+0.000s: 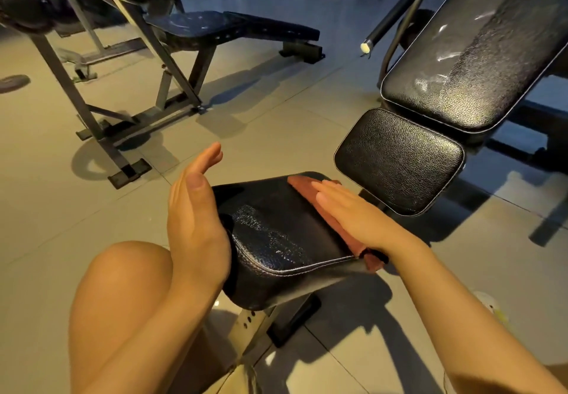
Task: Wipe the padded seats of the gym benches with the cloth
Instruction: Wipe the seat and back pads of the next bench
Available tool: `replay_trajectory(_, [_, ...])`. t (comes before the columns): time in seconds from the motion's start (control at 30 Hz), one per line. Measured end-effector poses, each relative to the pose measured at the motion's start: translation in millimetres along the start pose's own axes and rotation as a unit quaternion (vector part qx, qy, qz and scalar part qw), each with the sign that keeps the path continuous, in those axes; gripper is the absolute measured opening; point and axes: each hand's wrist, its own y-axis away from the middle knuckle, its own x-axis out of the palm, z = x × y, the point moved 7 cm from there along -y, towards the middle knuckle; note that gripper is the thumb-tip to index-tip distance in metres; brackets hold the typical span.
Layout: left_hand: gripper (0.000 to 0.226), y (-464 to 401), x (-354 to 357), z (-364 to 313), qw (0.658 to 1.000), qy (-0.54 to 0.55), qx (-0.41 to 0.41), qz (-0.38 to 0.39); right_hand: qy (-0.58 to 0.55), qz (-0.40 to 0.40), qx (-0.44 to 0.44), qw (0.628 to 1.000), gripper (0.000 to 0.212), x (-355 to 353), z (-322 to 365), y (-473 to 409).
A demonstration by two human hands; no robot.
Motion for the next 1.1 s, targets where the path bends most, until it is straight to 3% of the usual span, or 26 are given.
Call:
replay_trajectory(0.1, [0.051,3,-3,0,1.0,0.006,-0.006,-0.021,0.044,0.015,0.07,0.996,0.077,-1,-16,-10])
replay_trajectory(0.17, [0.043,5,-6,1,0.999,0.014,-0.009,-0.032,0.062,0.028,0.054,0.996,0.075,2,-2,-4])
replay_trajectory(0.23, [0.042,6,-6,-1,0.999,0.03,-0.006,-0.04,0.062,0.035,-0.001,0.997,0.07,7,33,11])
replay_trajectory(0.33, [0.043,8,-6,-4,0.997,0.063,-0.002,-0.052,0.048,0.034,-0.095,0.994,0.079,13,93,39])
replay_trajectory(0.43, [0.048,6,-10,-4,0.993,0.107,-0.006,-0.058,0.052,0.012,-0.176,0.983,0.071,19,136,65])
replay_trajectory(0.57, [0.055,1,-23,3,0.984,0.156,-0.052,-0.064,0.085,-0.158,-0.29,0.94,0.05,31,157,104])
replay_trajectory(0.67, [0.056,-4,-34,1,0.987,0.137,-0.056,-0.058,0.013,-0.236,-0.341,0.91,0.035,32,145,128])
replay_trajectory(0.73, [0.049,-9,-35,-2,0.993,0.1,-0.043,-0.035,-0.109,-0.236,-0.308,0.915,0.031,14,125,136])
replay_trajectory(0.83, [0.042,-12,-27,-3,0.999,0.035,-0.019,0.01,-0.251,-0.317,-0.144,0.903,0.023,-30,66,132])
replay_trajectory(0.9, [0.041,-12,-17,-3,1.0,0.006,-0.005,0.03,-0.2,-0.336,-0.036,0.92,0.013,-46,19,112])
replay_trajectory(1.0, [0.038,-10,-7,0,0.999,-0.027,0.011,0.041,-0.083,-0.236,0.102,0.963,0.029,-39,-47,73])
replay_trajectory(1.1, [0.038,-8,-3,2,0.998,-0.046,0.012,0.03,-0.069,-0.131,0.14,0.979,0.039,-26,-67,46])
